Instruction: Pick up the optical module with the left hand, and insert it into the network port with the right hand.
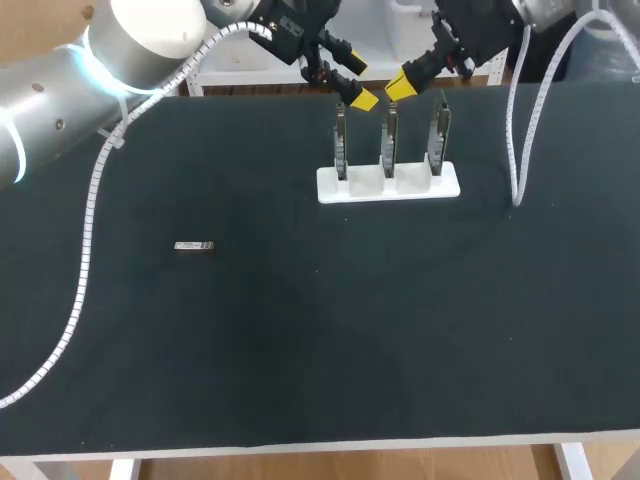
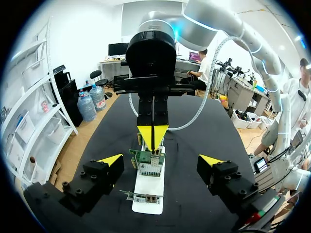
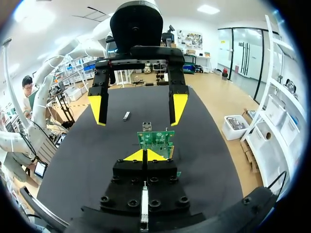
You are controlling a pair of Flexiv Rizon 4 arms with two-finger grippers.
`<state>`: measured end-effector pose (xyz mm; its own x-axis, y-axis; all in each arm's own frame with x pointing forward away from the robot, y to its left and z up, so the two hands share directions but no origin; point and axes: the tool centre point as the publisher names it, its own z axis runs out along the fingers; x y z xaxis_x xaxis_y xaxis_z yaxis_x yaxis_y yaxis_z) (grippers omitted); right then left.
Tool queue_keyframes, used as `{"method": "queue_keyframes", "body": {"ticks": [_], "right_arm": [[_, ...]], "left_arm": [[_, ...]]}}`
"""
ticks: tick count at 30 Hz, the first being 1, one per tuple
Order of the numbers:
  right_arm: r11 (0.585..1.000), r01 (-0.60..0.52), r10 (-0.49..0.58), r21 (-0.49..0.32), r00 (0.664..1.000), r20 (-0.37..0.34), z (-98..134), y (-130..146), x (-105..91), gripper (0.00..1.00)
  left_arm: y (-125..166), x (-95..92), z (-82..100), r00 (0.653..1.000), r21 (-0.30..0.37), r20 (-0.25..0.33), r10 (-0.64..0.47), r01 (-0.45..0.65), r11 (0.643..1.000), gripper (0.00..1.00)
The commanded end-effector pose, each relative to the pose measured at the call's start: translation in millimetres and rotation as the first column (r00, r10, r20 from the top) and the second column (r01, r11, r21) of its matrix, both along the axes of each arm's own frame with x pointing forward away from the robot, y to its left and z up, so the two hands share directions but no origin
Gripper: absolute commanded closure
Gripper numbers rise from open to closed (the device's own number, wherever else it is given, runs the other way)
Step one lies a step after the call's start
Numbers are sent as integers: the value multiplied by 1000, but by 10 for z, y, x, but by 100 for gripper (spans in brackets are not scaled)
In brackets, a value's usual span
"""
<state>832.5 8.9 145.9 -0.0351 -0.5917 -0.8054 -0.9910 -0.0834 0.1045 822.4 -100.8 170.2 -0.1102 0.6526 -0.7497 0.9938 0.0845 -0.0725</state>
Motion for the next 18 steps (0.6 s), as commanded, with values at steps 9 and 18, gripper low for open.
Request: {"method": "queue_keyframes", "body": {"ticks": [9, 18], "right_arm": [[777, -599, 611, 195, 642, -463, -83, -13, 58, 100], [779, -599, 606, 186, 642, -470, -105, -14, 36, 100]], "left_arm": [[-11, 21, 5, 1000, 5, -3, -1, 1, 1000, 0], [-11, 21, 5, 1000, 5, -3, -1, 1, 1000, 0]]}}
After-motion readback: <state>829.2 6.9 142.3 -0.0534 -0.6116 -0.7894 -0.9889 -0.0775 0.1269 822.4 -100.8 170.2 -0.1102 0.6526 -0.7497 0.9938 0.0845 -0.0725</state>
